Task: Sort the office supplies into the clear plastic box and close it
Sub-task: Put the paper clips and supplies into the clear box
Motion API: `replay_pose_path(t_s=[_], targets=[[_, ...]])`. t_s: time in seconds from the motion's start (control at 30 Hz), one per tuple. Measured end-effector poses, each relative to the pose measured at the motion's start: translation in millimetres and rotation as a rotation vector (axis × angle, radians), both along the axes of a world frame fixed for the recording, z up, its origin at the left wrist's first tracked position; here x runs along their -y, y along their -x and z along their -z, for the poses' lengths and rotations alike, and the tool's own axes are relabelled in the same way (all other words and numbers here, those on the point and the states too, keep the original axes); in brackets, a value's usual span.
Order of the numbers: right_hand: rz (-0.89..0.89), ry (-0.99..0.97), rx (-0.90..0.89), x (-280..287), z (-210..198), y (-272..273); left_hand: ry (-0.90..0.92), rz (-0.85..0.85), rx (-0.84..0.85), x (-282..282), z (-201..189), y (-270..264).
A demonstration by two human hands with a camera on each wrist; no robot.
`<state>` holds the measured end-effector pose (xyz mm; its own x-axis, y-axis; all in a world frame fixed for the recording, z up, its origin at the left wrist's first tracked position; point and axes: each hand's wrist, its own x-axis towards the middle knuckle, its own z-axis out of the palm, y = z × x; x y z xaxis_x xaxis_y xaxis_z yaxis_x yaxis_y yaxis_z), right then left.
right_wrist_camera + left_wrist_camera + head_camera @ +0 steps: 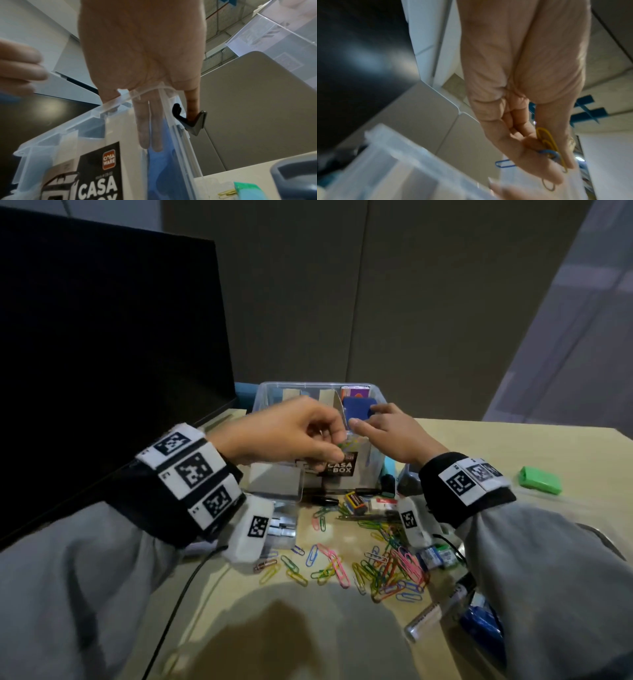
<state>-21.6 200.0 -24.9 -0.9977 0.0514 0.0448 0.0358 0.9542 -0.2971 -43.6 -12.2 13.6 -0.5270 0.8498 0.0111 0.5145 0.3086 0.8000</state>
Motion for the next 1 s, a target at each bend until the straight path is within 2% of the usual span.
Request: replay_pose_path(t_s=[0.17, 0.33, 0.47, 0.83, 0.9, 1.0], targets=[[0.000, 0.009, 0.014, 3, -2, -4, -0.129, -0.229, 0.015, 17, -14, 36], [-0.008, -0.014, 0.022, 2, 0, -2, -0.152, -0.452, 0.045, 20, 7, 72], [-0.006, -0.009, 0.023, 2, 1, -1, -0.121, -0.595, -0.003, 14, 25, 86], [-0.006, -0.001, 0.002, 1, 3, -1, -0.007, -0.704, -0.237, 3, 32, 82], [-0.006, 0.004, -0.004, 0, 5, 0, 0.009, -0.716, -0.361, 1, 33, 76], [-0.002, 0.003, -0.016, 0, 7, 2, 0.045, -0.675, -0.730, -5, 30, 49]])
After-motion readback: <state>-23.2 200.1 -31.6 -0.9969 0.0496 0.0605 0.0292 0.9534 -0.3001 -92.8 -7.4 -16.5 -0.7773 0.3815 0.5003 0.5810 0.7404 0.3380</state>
